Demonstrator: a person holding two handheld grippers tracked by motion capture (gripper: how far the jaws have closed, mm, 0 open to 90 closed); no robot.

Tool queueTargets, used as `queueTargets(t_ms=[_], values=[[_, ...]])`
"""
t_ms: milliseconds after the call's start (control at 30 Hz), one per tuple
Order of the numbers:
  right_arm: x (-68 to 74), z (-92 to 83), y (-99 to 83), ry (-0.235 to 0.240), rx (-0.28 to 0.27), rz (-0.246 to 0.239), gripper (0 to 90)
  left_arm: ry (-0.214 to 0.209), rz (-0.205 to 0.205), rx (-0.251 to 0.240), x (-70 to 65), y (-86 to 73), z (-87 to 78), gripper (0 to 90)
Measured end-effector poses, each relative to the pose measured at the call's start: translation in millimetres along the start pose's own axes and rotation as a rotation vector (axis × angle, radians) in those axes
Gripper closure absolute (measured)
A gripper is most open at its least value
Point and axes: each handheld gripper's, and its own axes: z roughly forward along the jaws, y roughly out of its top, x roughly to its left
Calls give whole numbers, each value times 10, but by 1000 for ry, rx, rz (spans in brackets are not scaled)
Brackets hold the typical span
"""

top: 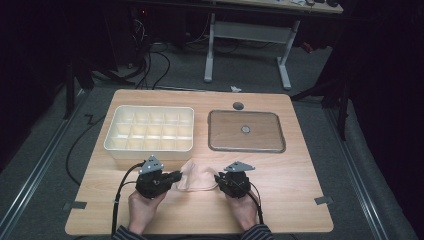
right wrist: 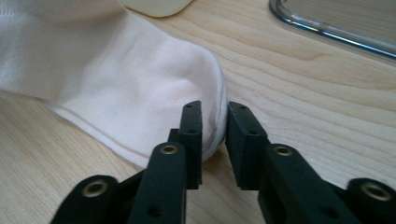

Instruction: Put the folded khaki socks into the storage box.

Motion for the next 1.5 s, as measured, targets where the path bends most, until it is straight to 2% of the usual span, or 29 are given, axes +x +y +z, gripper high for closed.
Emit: queueTargets(t_ms=[200,367,500,533,667,900,1167,1367,1400,1433,1467,1500], values=[[32,17,0,27,3,4,843,-2,18,8,-39,37,18,856],[54,27,10,52,-10,3,850,-2,57,32,-95,66,81,855],[66,32,11,61,-6,2,851,2,59,35,-122,72,122,852],[66,33,11,63,-6,0,851,15,62,33,-138,72,133,852],[58,50,14,71,-1,7,851,7,88,53,-186,75,196,851],[50,73,13,76,0,2,851,-17,95,59,-208,70,278,850],[45,103,9,81,4,4,850,-11,117,92,-212,41,398,847],[41,116,8,80,9,-1,848,-12,99,108,-185,-18,484,853],[42,118,8,81,11,0,847,-11,91,108,-175,-32,499,853],[38,126,11,81,12,-2,846,-12,66,99,-185,-50,530,853],[37,129,13,80,14,-1,845,-12,66,99,-185,-50,530,853],[40,132,15,79,16,1,846,-6,105,126,-161,-54,536,853]])
